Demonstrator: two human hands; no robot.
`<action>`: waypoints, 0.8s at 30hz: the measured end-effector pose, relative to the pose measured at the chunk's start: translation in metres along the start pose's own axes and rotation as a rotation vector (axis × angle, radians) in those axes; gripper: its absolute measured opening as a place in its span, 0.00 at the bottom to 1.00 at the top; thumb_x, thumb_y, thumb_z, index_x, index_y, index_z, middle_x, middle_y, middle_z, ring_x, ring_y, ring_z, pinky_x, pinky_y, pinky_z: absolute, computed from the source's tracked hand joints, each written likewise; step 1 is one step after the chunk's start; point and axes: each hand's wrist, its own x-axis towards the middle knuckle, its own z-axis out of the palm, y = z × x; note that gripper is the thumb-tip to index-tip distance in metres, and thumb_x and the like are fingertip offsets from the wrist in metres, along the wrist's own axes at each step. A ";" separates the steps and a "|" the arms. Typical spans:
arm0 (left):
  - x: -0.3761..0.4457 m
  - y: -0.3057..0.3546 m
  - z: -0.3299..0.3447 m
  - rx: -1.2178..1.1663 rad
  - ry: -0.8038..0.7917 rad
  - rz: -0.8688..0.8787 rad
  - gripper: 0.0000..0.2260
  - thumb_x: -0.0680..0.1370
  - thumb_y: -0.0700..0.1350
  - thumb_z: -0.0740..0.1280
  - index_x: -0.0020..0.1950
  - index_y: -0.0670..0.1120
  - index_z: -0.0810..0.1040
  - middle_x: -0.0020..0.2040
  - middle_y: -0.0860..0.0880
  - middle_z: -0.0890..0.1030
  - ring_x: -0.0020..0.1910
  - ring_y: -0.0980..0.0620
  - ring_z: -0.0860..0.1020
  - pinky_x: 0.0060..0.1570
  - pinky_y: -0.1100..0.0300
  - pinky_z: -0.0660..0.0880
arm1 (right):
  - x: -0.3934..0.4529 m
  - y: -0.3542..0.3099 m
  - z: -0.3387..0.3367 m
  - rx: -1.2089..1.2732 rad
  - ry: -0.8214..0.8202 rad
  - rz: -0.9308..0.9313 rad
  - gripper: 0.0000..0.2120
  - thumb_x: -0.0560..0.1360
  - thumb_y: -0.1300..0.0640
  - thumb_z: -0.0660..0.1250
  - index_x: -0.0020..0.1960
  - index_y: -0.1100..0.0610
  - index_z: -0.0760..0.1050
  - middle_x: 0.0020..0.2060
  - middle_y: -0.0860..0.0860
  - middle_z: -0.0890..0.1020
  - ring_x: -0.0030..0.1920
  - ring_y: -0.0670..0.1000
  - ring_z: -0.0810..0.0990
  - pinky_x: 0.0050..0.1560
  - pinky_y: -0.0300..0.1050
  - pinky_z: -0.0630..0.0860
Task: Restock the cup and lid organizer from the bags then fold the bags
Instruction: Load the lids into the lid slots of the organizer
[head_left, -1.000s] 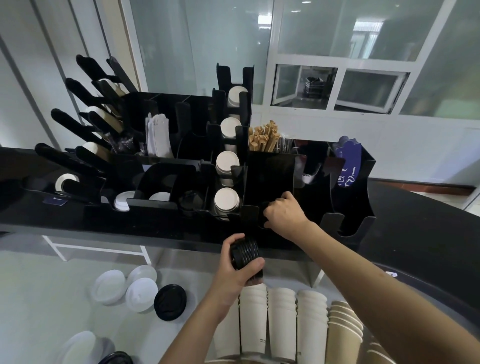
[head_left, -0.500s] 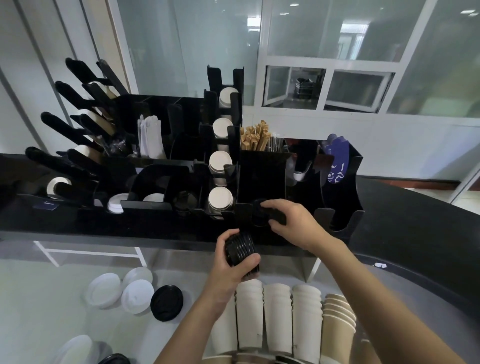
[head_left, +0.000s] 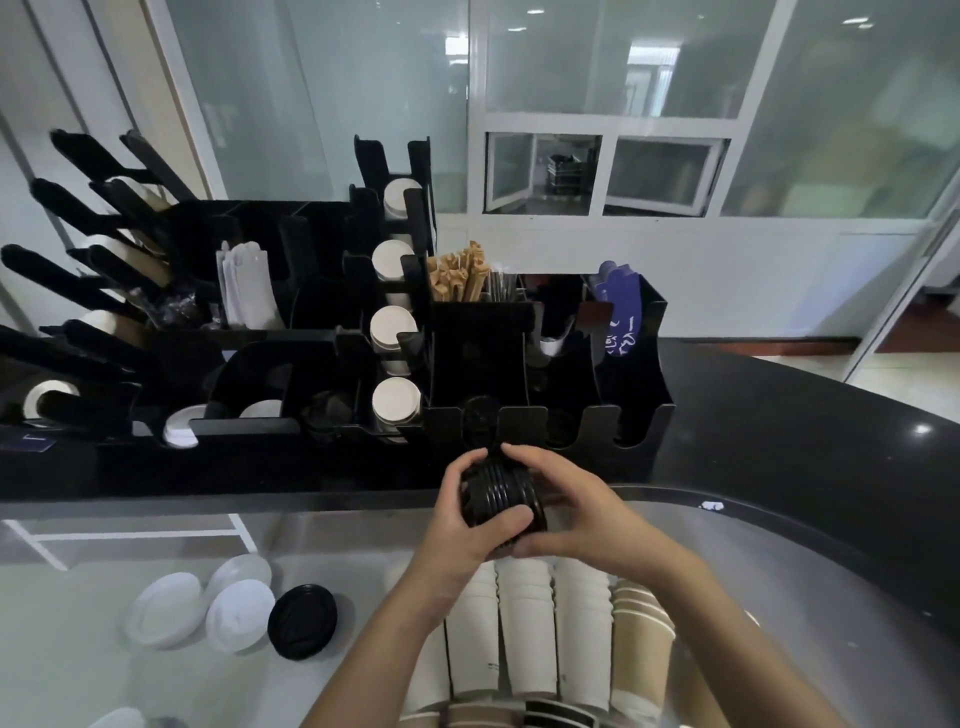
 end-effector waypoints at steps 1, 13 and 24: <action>0.001 0.000 0.003 0.011 -0.002 -0.003 0.33 0.69 0.47 0.81 0.71 0.60 0.72 0.66 0.47 0.79 0.63 0.46 0.81 0.54 0.43 0.83 | -0.003 0.002 -0.001 -0.005 0.005 -0.003 0.45 0.70 0.54 0.82 0.79 0.36 0.63 0.74 0.38 0.70 0.74 0.45 0.71 0.73 0.54 0.73; 0.005 0.012 0.022 -0.006 -0.164 -0.060 0.27 0.78 0.45 0.74 0.74 0.60 0.71 0.68 0.46 0.78 0.65 0.42 0.80 0.59 0.36 0.79 | -0.014 0.014 -0.010 -0.156 0.162 -0.062 0.49 0.65 0.42 0.84 0.79 0.35 0.62 0.70 0.41 0.68 0.72 0.45 0.70 0.73 0.46 0.72; 0.008 0.011 0.022 0.069 -0.157 -0.059 0.25 0.75 0.47 0.77 0.70 0.61 0.76 0.64 0.45 0.81 0.63 0.43 0.81 0.59 0.41 0.81 | -0.025 0.007 -0.025 -0.229 0.091 -0.059 0.45 0.66 0.40 0.82 0.77 0.37 0.64 0.73 0.32 0.65 0.72 0.42 0.72 0.68 0.50 0.76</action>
